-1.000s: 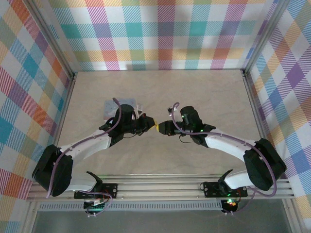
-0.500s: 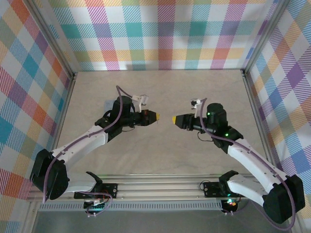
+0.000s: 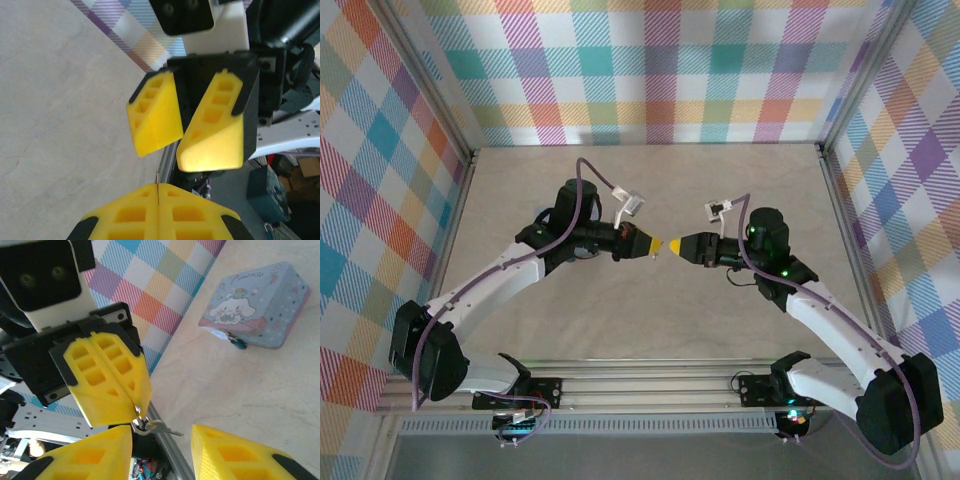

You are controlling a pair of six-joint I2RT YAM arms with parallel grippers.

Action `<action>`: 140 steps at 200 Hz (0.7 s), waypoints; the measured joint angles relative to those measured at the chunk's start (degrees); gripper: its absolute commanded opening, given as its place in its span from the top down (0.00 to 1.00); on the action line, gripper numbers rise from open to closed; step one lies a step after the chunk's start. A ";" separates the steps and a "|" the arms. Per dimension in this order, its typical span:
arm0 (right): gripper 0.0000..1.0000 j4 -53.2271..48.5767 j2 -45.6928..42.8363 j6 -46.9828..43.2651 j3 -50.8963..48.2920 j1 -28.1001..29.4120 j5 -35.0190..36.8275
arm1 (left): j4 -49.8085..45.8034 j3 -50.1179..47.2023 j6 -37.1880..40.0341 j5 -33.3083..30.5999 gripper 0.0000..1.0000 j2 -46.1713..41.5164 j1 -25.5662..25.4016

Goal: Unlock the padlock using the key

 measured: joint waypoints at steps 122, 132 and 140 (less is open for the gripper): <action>0.78 5.73 2.12 6.80 0.02 0.02 -4.17 | 2.54 0.00 -1.53 3.50 1.00 0.48 0.00; 0.78 6.21 2.40 7.06 0.02 0.02 -4.42 | 2.82 0.00 -1.75 3.72 1.00 0.48 0.00; 0.79 6.62 2.69 7.13 0.02 0.02 -4.66 | 2.97 0.00 -1.92 3.78 1.00 0.48 0.00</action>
